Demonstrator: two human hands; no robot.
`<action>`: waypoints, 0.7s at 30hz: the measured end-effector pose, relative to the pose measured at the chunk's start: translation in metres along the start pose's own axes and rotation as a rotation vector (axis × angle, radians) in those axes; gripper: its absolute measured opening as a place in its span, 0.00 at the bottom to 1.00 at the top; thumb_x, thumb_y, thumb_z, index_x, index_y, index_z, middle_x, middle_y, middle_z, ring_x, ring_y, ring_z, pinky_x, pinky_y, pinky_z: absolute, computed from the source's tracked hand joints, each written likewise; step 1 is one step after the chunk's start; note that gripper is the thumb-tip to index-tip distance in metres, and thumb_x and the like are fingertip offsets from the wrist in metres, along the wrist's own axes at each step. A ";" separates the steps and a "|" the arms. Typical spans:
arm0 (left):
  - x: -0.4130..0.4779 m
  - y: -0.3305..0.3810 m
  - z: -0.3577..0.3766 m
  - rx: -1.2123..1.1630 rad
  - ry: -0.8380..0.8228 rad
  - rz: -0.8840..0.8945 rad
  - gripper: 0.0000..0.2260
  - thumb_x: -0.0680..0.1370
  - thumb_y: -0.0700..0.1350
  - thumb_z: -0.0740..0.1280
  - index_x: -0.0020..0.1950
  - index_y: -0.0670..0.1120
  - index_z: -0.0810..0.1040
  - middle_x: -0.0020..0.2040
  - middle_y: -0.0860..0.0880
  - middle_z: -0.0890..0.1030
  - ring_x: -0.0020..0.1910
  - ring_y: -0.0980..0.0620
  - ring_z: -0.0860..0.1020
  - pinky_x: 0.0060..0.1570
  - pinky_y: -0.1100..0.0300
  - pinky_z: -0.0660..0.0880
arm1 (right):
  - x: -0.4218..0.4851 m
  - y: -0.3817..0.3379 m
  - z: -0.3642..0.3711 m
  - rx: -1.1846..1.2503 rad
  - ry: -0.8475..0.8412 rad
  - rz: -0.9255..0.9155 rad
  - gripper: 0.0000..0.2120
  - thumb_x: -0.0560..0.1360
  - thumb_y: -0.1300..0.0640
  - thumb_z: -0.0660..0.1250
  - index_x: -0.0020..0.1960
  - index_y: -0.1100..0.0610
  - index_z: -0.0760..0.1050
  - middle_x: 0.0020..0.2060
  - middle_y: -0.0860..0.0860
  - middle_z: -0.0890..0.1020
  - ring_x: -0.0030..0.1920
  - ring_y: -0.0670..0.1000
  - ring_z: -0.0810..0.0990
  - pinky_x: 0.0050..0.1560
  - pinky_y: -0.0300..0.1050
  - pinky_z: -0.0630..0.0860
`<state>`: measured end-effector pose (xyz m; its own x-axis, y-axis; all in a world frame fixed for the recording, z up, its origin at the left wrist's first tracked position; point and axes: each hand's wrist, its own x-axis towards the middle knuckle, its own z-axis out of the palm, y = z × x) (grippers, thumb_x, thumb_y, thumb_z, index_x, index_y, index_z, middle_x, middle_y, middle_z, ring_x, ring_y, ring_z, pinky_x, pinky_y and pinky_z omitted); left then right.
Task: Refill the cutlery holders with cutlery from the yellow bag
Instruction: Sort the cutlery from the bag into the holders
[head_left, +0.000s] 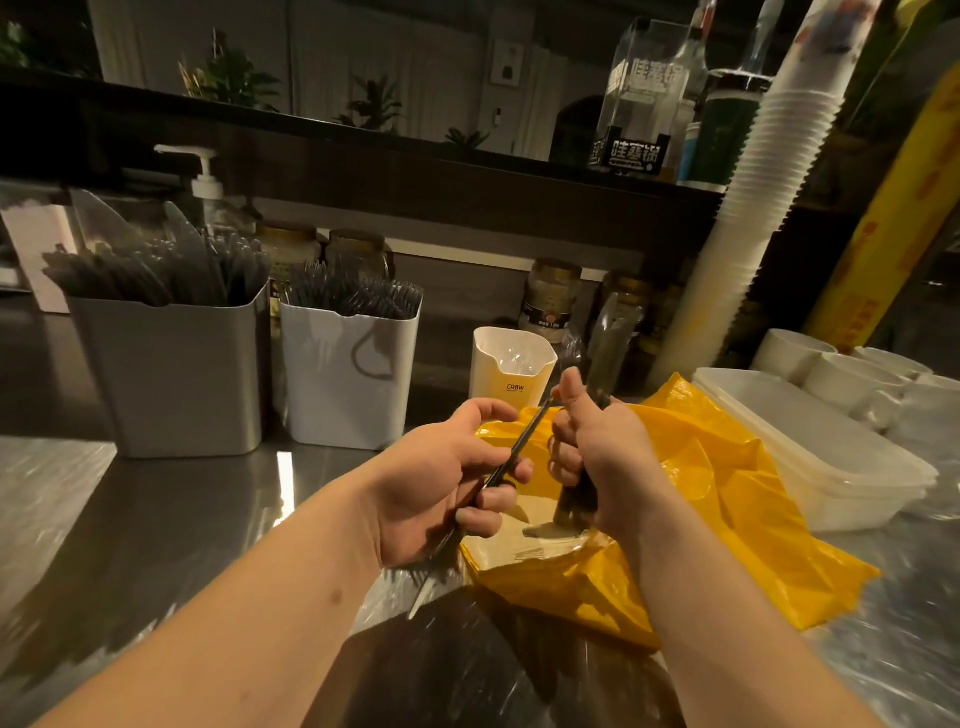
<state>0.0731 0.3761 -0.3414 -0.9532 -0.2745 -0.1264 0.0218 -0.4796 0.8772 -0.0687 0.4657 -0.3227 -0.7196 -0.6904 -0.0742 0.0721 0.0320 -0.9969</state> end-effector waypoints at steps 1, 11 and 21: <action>-0.001 0.001 -0.001 -0.025 -0.027 -0.003 0.14 0.85 0.38 0.55 0.68 0.51 0.70 0.43 0.42 0.76 0.30 0.53 0.68 0.26 0.64 0.65 | -0.001 0.000 0.000 -0.024 -0.027 0.007 0.20 0.76 0.39 0.65 0.41 0.58 0.73 0.25 0.50 0.69 0.24 0.47 0.64 0.27 0.41 0.63; -0.006 0.006 -0.004 -0.191 -0.148 0.034 0.15 0.82 0.43 0.60 0.68 0.45 0.71 0.46 0.41 0.78 0.29 0.53 0.73 0.25 0.63 0.75 | 0.001 0.004 0.001 0.002 -0.056 0.020 0.18 0.79 0.45 0.68 0.49 0.62 0.75 0.24 0.50 0.72 0.23 0.46 0.67 0.23 0.37 0.64; 0.005 -0.008 0.009 0.095 0.327 0.378 0.12 0.80 0.43 0.67 0.63 0.47 0.79 0.51 0.44 0.82 0.47 0.47 0.82 0.49 0.53 0.81 | 0.001 0.010 0.008 0.244 0.007 0.187 0.21 0.81 0.44 0.63 0.43 0.62 0.78 0.25 0.50 0.69 0.25 0.48 0.65 0.29 0.41 0.64</action>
<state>0.0655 0.3866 -0.3448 -0.7393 -0.6682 0.0830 0.3050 -0.2224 0.9260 -0.0633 0.4598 -0.3328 -0.6831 -0.6838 -0.2565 0.3665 -0.0172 -0.9303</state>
